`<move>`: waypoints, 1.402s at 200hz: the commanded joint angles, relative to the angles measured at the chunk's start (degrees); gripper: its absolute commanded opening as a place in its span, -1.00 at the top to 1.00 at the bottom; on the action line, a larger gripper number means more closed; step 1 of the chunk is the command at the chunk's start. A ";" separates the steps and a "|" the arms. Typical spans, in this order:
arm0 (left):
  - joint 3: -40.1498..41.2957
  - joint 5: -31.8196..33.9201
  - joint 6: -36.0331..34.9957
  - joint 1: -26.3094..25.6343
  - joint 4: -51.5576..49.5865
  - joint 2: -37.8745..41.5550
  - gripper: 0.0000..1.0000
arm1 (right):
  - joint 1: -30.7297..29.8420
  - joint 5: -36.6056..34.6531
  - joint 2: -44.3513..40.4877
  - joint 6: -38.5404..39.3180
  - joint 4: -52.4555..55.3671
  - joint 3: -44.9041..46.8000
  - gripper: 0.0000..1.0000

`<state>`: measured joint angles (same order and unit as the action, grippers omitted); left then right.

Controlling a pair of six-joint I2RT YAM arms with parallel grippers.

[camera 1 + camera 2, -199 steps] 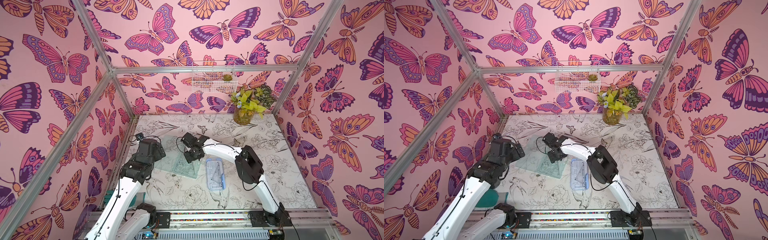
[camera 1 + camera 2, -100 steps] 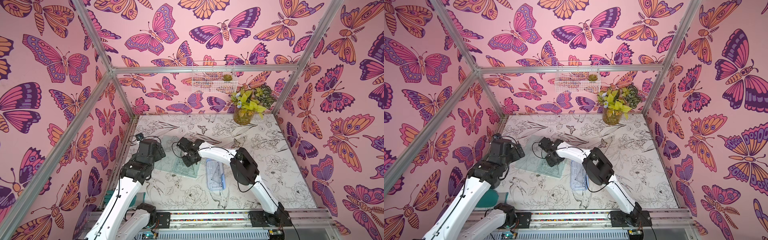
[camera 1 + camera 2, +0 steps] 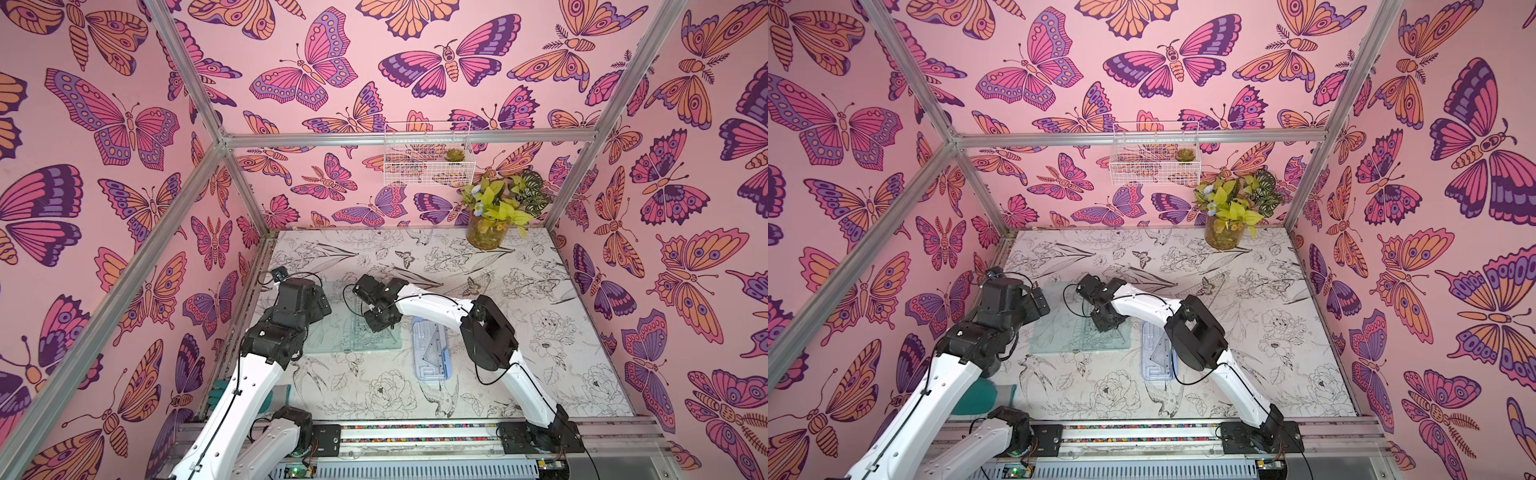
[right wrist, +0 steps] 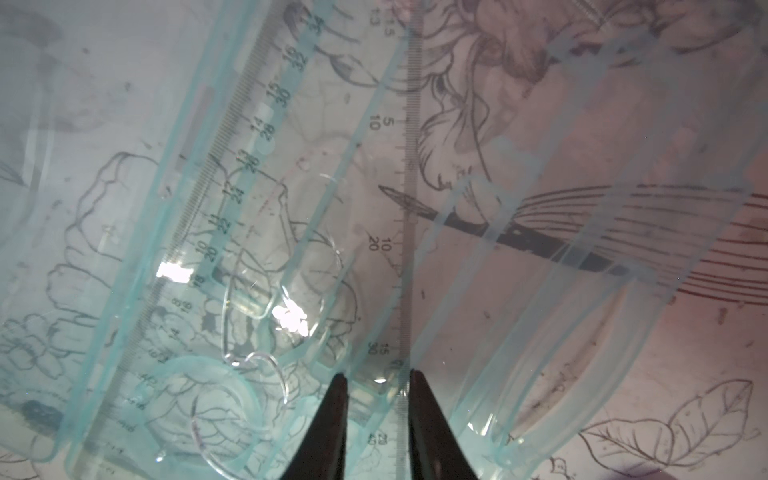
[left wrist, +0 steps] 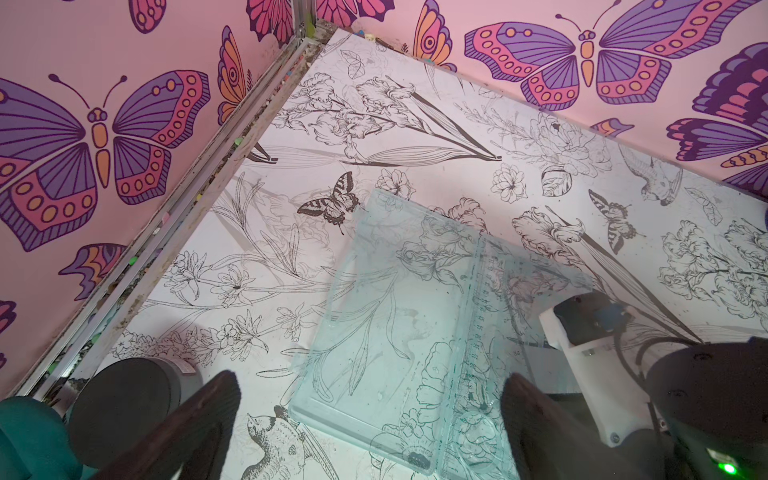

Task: Open the ruler set and take out the ruler
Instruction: Pick up the ruler from the ruler set box, then place the ruler at the center of the board.

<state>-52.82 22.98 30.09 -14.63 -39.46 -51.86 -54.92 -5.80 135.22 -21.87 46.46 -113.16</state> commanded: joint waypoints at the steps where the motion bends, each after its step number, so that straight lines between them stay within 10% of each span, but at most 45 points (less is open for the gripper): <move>1: 0.79 0.13 -0.12 0.37 -0.42 -0.31 -1.00 | -0.37 -0.78 -3.29 -0.85 1.84 -0.60 0.50; 130: -2.31 -6.16 -6.73 -1.11 0.73 -2.20 -1.00 | 7.11 -2.81 -19.91 -7.35 -1.28 12.78 0.49; 211: -9.06 -7.32 -13.67 -21.94 3.92 -17.01 -1.00 | 26.54 -4.42 -44.67 -15.79 -6.92 46.17 0.46; 280: -13.10 -8.44 -13.65 -28.53 6.04 -27.27 -1.00 | 39.97 -2.15 -51.33 -16.65 -11.35 60.46 0.46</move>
<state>-64.60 14.76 17.34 -42.52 -33.98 -78.37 -15.42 -9.34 82.74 -38.06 37.85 -54.65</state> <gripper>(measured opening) 0.999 0.271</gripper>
